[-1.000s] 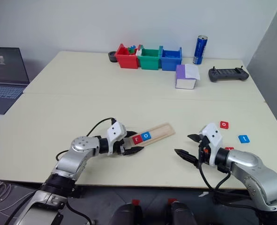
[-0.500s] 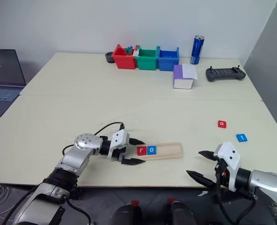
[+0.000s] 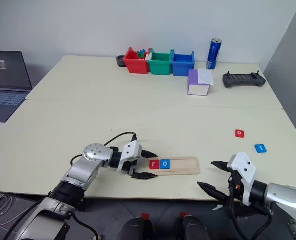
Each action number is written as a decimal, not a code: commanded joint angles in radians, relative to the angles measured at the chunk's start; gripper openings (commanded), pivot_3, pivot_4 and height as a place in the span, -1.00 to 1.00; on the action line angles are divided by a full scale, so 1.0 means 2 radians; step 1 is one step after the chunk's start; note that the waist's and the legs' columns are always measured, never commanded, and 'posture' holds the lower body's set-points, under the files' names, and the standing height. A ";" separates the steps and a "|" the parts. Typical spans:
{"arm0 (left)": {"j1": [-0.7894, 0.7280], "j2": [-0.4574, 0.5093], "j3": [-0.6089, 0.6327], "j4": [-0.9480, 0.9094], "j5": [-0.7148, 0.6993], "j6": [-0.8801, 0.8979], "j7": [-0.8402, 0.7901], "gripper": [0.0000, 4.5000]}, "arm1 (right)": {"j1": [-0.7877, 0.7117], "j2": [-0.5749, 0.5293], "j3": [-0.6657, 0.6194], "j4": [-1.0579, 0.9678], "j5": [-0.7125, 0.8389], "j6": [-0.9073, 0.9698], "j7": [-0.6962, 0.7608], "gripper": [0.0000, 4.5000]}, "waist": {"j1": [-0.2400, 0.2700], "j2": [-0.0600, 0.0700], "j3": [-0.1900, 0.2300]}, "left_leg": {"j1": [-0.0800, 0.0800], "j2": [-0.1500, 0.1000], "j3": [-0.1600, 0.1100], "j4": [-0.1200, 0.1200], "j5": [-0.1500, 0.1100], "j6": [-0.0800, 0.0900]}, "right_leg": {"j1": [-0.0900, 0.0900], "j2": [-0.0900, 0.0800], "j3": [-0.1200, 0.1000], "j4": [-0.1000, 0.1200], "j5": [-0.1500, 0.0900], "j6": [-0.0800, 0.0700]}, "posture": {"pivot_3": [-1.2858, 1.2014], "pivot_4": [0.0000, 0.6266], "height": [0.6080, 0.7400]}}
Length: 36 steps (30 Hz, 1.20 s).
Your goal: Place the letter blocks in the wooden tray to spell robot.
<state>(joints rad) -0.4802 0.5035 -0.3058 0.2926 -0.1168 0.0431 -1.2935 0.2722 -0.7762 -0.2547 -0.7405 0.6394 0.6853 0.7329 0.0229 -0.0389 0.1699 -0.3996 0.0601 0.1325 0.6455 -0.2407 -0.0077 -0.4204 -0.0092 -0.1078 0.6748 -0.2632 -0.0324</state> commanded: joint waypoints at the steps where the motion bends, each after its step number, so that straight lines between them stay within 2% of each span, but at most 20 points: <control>1: 0.009 -0.004 -0.016 -0.013 0.010 0.020 0.005 0.51 | -0.007 -0.001 -0.001 0.000 -0.003 -0.008 -0.002 1.00 | 0.001 0.000 0.000 | 0.000 0.000 0.000 0.000 0.000 0.000 | 0.000 0.000 0.000 0.000 0.000 0.000 | 0.03 -0.52 1.00; 2: 0.010 -0.003 -0.016 -0.014 0.009 0.022 0.003 0.51 | -0.008 -0.001 0.000 0.001 -0.004 -0.008 -0.002 1.00 | 0.001 0.000 0.000 | 0.000 0.000 0.000 0.000 0.000 0.000 | 0.000 0.000 0.000 0.000 0.000 0.000 | 0.03 -0.52 1.00; 4: 0.011 -0.002 -0.014 -0.014 0.010 0.024 0.008 0.84 | -0.010 -0.003 0.000 0.003 -0.005 -0.008 0.000 1.00 | 0.001 0.000 0.000 | 0.000 0.000 0.000 0.000 0.000 0.000 | 0.000 0.000 0.000 0.000 0.000 0.000 | 0.03 -0.52 1.00; 6: 0.012 -0.001 -0.012 -0.014 0.011 0.020 0.010 0.99 | -0.012 -0.004 0.000 0.006 -0.004 -0.008 0.002 1.00 | 0.001 0.000 0.000 | 0.000 0.000 0.000 0.000 0.000 0.000 | 0.000 0.000 0.000 0.000 0.000 0.000 | 0.03 -0.52 1.00; 11: 0.019 0.006 0.005 -0.022 0.001 -0.006 0.017 0.99 | -0.018 -0.007 -0.020 0.019 0.004 -0.009 0.011 1.00 | 0.000 0.000 0.000 | 0.000 0.000 0.000 0.000 0.000 0.000 | 0.000 0.000 0.000 0.000 0.000 0.000 | 0.03 -0.52 1.00; 17: 0.043 0.040 0.051 -0.067 -0.040 -0.002 0.010 0.99 | -0.034 0.008 -0.089 0.073 0.038 -0.008 0.007 1.00 | -0.003 0.000 0.000 | 0.000 0.000 0.000 0.000 0.000 0.000 | 0.000 0.000 0.000 0.000 0.000 0.000 | 0.03 -0.52 1.00; 20: 0.060 0.053 0.105 -0.085 -0.089 -0.006 0.009 0.99 | -0.045 0.016 -0.126 0.133 0.037 -0.014 -0.002 1.00 | -0.002 0.000 0.000 | 0.000 0.001 0.000 0.000 0.000 0.000 | 0.000 0.000 0.000 0.001 0.000 0.000 | 0.03 -0.52 1.00; 23: 0.074 0.082 0.168 -0.098 -0.156 0.036 -0.011 0.99 | -0.077 0.009 -0.141 0.199 0.008 -0.004 -0.041 1.00 | -0.003 0.000 0.000 | 0.000 0.001 0.000 0.000 0.000 0.000 | 0.000 0.000 0.000 0.001 0.000 0.000 | 0.03 -0.52 1.00; 27: 0.084 0.151 0.213 -0.101 -0.203 0.085 -0.063 0.99 | -0.134 0.010 -0.133 0.263 -0.010 0.014 -0.087 1.00 | -0.008 0.000 0.001 | 0.000 0.001 0.000 0.000 0.000 0.000 | -0.001 0.000 0.000 0.001 0.000 0.000 | 0.03 -0.52 1.00; 30: 0.091 0.191 0.226 -0.085 -0.218 0.084 -0.124 0.99 | -0.168 0.010 -0.117 0.307 -0.029 0.012 -0.099 1.00 | -0.008 0.001 0.001 | 0.001 0.001 0.001 -0.001 0.000 0.000 | -0.001 0.000 0.000 0.001 0.000 -0.001 | 0.03 -0.52 1.00; 33: 0.079 0.210 0.223 -0.058 -0.207 0.067 -0.154 0.99 | -0.194 0.014 -0.111 0.339 -0.039 0.012 -0.109 1.00 | -0.009 0.001 0.001 | 0.000 0.001 0.001 0.000 0.000 0.000 | -0.001 0.000 0.001 0.001 0.000 -0.001 | 0.03 -0.52 1.00; 36: 0.071 0.217 0.223 -0.034 -0.217 0.050 -0.160 0.99 | -0.189 0.015 -0.117 0.343 -0.039 0.016 -0.108 1.00 | -0.006 0.001 0.001 | 0.000 0.001 0.001 -0.001 0.000 0.000 | -0.001 0.000 0.001 0.001 0.000 -0.001 | 0.03 -0.52 1.00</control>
<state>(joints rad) -0.3212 0.9185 0.1233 0.2130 -0.5274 0.1690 -1.6021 -0.1117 -0.7426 -0.4630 -0.0397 0.5617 0.7165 0.5187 0.0104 -0.0372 0.1719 -0.3993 0.0612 0.1350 0.6444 -0.2405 -0.0081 -0.4227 -0.0090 -0.1065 0.6774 -0.2638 -0.0336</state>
